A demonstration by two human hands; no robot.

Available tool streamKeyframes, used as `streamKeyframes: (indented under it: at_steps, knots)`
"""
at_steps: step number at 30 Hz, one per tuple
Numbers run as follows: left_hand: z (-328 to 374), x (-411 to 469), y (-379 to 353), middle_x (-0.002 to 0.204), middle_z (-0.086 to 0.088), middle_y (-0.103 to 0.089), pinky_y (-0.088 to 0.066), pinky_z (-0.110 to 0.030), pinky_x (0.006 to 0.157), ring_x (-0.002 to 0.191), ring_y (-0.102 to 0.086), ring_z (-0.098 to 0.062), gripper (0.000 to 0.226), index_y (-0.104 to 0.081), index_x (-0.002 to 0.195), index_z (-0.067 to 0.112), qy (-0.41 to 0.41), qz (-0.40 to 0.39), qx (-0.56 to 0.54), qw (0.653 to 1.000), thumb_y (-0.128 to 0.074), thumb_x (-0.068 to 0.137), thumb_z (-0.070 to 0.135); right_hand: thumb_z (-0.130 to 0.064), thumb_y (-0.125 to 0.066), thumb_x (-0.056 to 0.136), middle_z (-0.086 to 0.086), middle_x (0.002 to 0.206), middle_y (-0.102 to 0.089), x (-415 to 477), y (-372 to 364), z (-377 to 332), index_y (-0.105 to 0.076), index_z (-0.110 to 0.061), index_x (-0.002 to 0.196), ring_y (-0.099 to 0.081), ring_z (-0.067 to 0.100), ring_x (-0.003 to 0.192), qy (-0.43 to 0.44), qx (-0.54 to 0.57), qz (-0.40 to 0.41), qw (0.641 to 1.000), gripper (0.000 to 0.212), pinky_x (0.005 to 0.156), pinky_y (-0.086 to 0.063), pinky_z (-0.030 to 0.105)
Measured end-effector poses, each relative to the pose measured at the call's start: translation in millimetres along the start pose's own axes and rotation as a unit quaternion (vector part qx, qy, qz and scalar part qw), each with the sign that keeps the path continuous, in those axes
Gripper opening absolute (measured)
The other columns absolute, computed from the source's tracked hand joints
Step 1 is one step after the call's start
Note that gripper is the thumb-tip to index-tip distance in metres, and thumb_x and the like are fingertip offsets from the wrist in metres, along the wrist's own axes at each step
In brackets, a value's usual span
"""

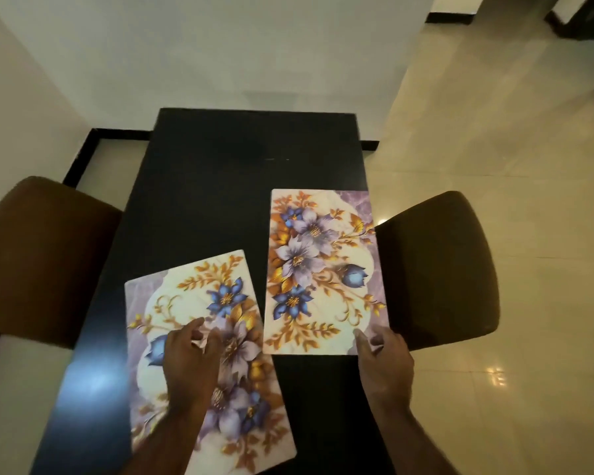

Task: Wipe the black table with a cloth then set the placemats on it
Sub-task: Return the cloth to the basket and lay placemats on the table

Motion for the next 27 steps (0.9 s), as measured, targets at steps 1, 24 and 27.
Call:
streamKeyframes:
  at_steps: [1,24,27]
  knots:
    - [-25,-12,17,0.120,-0.018,-0.076,-0.059,-0.056,0.099,0.109,-0.070,-0.038,0.037,-0.075,0.130,0.010,0.022,0.006,0.027,0.999,-0.084,0.096,0.022,-0.056,-0.073,0.100,-0.007,0.120,-0.069,-24,-11,-5,-0.072,-0.024,0.130,-0.066,0.010,0.102,0.004,-0.016,-0.029,0.999,0.045,0.077,-0.056,0.029]
    - [-166,-108,85,0.128,-0.007,-0.064,-0.067,-0.051,0.088,0.111,-0.069,-0.030,0.064,-0.073,0.129,0.020,0.342,-0.073,-0.022,0.937,-0.087,0.083,0.064,-0.064,-0.082,0.087,0.008,0.150,-0.040,-204,-119,-54,-0.047,-0.020,0.153,-0.045,0.026,0.139,0.151,-0.264,-0.165,0.938,0.087,0.114,-0.050,0.036]
    - [-160,-109,88,0.142,-0.010,-0.056,-0.063,-0.054,0.098,0.127,-0.062,-0.034,0.074,-0.067,0.138,0.021,0.333,-0.067,-0.020,0.940,-0.088,0.083,0.065,-0.065,-0.080,0.089,0.008,0.155,-0.037,-206,-119,-56,-0.045,-0.018,0.156,-0.041,0.027,0.144,0.159,-0.275,-0.170,0.933,0.088,0.116,-0.047,0.035]
Point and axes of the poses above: each hand's wrist, its own x-axis towards the middle knuckle, its own y-axis out of the back of the hand, z = x × y, the point moved 8 cm from there along x, towards the middle knuckle
